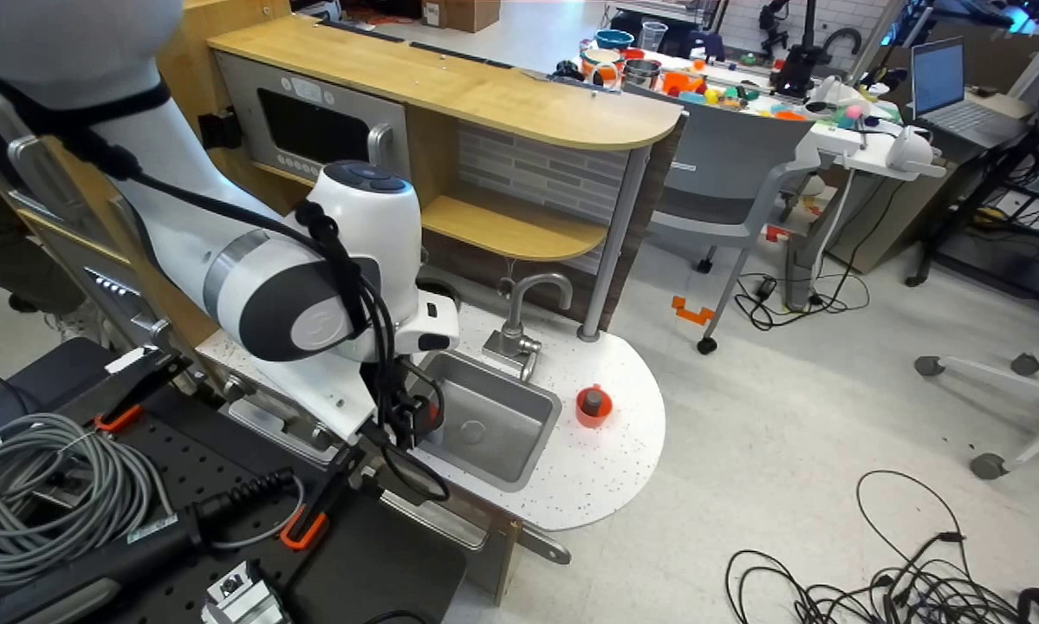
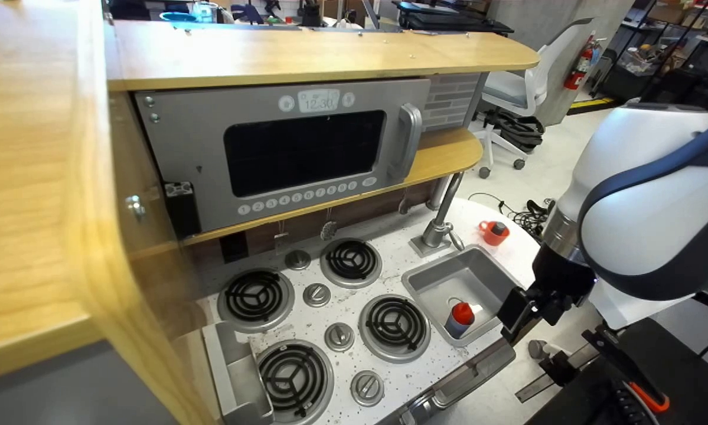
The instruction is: Remove the red sauce bottle from the blue cup and put it in the sink, place the sauce bottle back in the blue cup
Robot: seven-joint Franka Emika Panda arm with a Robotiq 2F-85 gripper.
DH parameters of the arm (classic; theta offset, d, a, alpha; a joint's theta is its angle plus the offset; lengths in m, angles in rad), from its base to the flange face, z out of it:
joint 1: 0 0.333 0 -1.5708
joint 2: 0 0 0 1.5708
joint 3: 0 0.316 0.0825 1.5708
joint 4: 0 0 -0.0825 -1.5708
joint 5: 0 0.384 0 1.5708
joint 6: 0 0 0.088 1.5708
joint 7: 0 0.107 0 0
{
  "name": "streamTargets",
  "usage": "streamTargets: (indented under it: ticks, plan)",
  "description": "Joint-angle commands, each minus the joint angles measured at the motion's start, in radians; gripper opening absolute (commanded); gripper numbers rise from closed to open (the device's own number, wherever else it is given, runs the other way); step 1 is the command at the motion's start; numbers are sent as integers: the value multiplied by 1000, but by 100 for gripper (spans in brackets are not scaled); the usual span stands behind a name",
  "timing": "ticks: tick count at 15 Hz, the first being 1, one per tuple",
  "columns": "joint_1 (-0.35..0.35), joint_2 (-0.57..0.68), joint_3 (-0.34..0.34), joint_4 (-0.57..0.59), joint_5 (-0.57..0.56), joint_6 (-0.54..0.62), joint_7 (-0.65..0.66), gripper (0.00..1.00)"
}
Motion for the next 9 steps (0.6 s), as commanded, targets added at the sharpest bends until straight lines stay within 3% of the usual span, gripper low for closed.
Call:
streamTargets:
  ticks: [1, 9]
  plan:
    - [7, -14, -8, -11, 17, -5, -12, 100]
    - [6, -23, -3, -25, 20, -5, -12, 100]
